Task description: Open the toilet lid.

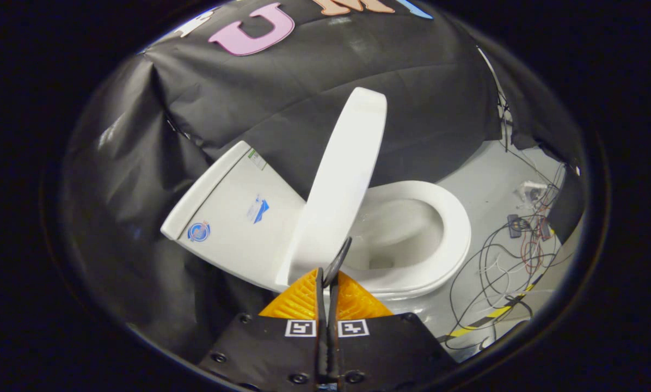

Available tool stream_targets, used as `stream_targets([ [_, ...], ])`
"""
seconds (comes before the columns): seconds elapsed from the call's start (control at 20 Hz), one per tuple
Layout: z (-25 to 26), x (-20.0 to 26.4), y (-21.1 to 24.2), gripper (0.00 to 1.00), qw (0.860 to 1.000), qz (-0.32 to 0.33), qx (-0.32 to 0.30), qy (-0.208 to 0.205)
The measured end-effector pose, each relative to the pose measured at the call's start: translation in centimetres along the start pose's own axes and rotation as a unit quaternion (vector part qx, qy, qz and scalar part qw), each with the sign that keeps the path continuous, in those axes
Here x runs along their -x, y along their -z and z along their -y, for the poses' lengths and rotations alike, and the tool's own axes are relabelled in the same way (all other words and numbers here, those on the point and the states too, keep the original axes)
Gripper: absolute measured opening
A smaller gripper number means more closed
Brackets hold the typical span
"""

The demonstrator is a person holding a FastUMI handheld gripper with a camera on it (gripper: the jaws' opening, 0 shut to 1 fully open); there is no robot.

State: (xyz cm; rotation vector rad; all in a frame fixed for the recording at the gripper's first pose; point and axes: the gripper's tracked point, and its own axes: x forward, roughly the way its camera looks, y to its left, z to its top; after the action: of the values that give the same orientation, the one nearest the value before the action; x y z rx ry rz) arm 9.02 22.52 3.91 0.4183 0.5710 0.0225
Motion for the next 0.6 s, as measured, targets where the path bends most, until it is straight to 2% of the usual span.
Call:
stream_targets([
  [0.25,-1.5,-0.4,-0.3,0.00,1.000,-0.009,-0.005,0.017],
  [0.5,-3.7,-0.8,-0.5,0.00,0.999,-0.011,0.035,0.037],
  [0.55,-4.9,-1.0,-0.2,0.01,0.999,-0.018,0.034,0.022],
  [0.6,-8.9,-0.9,0.5,0.00,0.997,-0.031,0.007,-0.068],
])
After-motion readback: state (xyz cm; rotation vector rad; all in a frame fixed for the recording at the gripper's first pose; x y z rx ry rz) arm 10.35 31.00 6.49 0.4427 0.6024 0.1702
